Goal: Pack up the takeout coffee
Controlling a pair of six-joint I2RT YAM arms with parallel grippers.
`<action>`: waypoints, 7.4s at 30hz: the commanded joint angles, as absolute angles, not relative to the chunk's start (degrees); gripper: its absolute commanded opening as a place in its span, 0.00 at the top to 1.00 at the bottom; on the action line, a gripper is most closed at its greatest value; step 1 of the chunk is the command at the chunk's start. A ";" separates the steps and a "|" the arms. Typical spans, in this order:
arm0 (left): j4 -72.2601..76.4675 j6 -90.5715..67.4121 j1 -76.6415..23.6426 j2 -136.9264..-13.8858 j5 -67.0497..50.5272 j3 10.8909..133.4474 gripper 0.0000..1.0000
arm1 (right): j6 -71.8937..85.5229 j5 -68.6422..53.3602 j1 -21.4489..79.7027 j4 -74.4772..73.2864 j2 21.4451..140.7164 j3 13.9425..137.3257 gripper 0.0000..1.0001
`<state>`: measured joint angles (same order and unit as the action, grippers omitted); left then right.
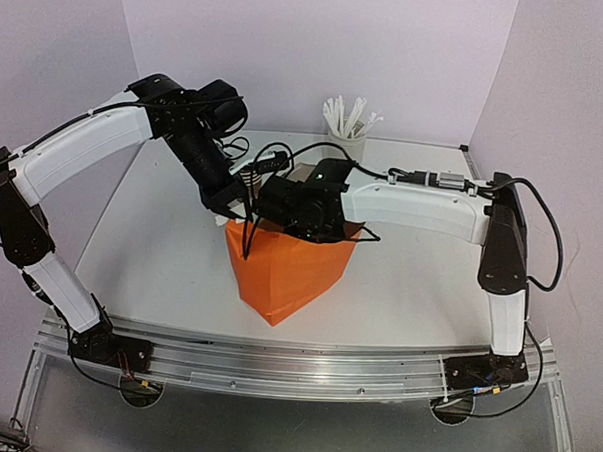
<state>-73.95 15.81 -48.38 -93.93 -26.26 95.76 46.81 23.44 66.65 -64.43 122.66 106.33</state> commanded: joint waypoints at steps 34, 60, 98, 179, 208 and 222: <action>-76.82 18.57 -49.57 -93.28 -25.60 95.36 1.00 | 40.01 29.60 66.02 -70.90 111.11 116.60 0.04; -78.38 21.77 -49.57 -94.19 -18.54 100.68 1.00 | 38.18 32.97 67.85 -67.59 100.61 118.28 0.05; -94.01 34.16 -49.48 -97.09 -30.87 106.90 1.00 | 32.45 31.63 49.17 -49.96 89.75 107.52 0.10; -83.18 25.10 -46.32 -95.75 -23.98 108.64 0.76 | 7.61 17.07 31.00 -40.98 95.98 120.70 1.00; -82.25 24.04 -46.30 -93.85 -22.99 107.77 0.76 | 28.01 -44.62 30.98 -45.95 66.75 90.67 1.00; -82.61 25.40 -45.61 -92.48 -20.12 110.90 0.75 | 20.39 -26.12 43.76 -52.94 88.29 100.08 1.00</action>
